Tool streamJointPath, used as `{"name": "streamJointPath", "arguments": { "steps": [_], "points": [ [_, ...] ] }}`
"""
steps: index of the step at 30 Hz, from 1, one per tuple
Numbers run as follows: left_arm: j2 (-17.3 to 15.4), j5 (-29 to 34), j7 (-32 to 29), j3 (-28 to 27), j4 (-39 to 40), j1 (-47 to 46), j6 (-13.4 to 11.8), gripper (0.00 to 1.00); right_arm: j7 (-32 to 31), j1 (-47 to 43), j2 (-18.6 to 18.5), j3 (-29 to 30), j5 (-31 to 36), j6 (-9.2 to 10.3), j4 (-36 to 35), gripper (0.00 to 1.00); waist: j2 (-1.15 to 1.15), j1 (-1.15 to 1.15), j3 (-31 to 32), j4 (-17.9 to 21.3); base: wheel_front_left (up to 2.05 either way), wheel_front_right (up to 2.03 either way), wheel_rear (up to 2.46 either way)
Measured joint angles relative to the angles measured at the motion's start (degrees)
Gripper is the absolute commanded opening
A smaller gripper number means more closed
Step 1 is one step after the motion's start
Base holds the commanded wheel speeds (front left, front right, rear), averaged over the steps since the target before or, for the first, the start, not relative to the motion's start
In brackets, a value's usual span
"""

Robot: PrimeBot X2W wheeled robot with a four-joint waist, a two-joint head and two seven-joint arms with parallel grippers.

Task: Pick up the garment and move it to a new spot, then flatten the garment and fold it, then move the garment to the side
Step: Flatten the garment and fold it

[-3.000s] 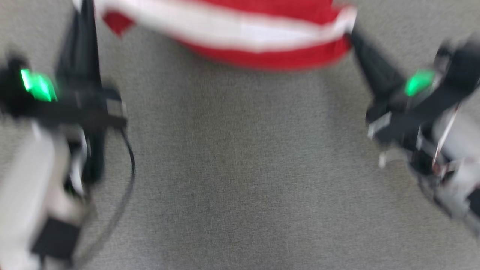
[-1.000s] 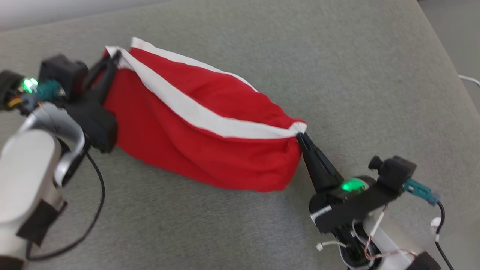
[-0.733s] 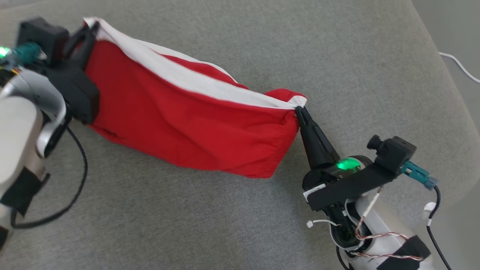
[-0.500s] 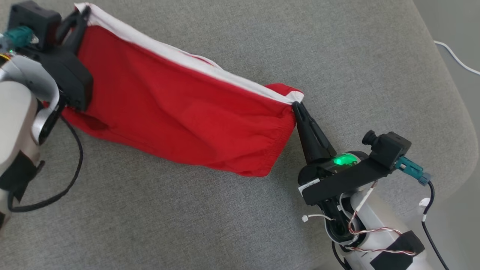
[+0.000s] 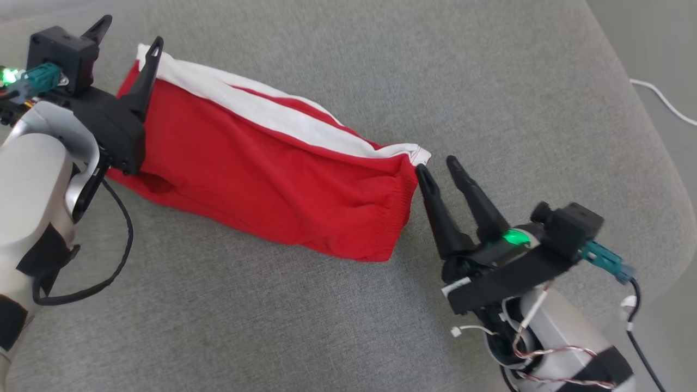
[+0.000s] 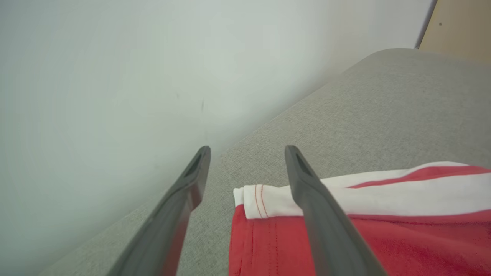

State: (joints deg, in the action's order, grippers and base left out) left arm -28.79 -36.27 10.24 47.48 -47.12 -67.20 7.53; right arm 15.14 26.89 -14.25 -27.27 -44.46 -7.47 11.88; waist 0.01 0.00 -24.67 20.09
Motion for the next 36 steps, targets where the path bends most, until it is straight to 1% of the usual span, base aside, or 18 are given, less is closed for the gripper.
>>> {"name": "streamJointPath", "arguments": {
  "steps": [4,7,11,15,18,22,27,30,32,36],
  "points": [
    [-0.09,-1.63,1.93,0.20,-0.67,0.33,0.00,1.00,-0.01,-3.05,-0.94,3.15,3.79,0.00,-3.36,1.00,0.00,-0.01,2.35,-0.62,0.00,0.00,0.00],
    [-0.42,-2.41,2.76,0.45,-0.81,0.82,0.01,1.00,-0.01,-4.93,-0.79,5.89,7.56,0.00,-6.03,1.00,0.00,-0.01,3.98,-1.08,0.00,0.00,0.00],
    [-1.46,-3.16,2.79,1.44,-1.33,1.71,0.00,1.00,-0.01,-7.52,0.99,9.77,11.62,0.00,-8.60,1.00,-0.01,-0.01,5.62,-1.54,0.00,0.00,0.00],
    [-2.21,-3.98,1.75,2.90,-1.36,2.88,0.01,1.00,-0.01,-10.44,3.31,12.34,13.29,0.00,-9.24,1.00,-0.01,-0.01,6.54,-1.53,0.00,0.00,0.00],
    [-2.78,-6.17,-1.55,4.52,-1.31,4.21,0.01,1.00,-0.01,-12.35,4.21,12.60,14.35,0.00,-9.15,1.00,0.00,-0.01,6.77,-1.07,0.00,0.00,0.00],
    [-4.05,-10.25,-10.14,6.65,-1.32,5.78,0.00,1.00,-0.01,-13.16,4.91,12.30,15.43,0.00,-9.10,1.00,-0.01,-0.01,6.83,-0.18,0.00,0.00,0.00],
    [-5.97,-13.49,-17.94,8.00,-2.21,6.33,0.01,1.00,-0.01,-13.15,5.57,12.18,15.78,0.00,-8.69,1.00,-0.01,0.00,6.63,1.04,0.00,0.00,0.00],
    [-5.84,-15.62,-23.43,8.49,-3.07,7.17,0.00,1.00,-0.01,-13.15,5.76,12.29,15.84,0.00,-8.34,1.00,0.00,0.00,6.61,1.53,0.00,0.00,0.00],
    [-5.33,-17.71,-25.23,7.75,-3.04,7.52,0.00,1.00,-0.01,-13.13,5.77,12.38,15.94,0.00,-8.15,1.00,-0.01,0.00,6.67,1.63,0.00,0.00,0.00],
    [-4.88,-18.59,-28.40,7.98,-3.53,7.58,-0.49,1.00,-0.01,-13.12,5.73,12.57,16.28,0.00,-7.68,1.00,0.00,0.00,6.79,1.50,0.00,0.00,0.00]
  ]
}}
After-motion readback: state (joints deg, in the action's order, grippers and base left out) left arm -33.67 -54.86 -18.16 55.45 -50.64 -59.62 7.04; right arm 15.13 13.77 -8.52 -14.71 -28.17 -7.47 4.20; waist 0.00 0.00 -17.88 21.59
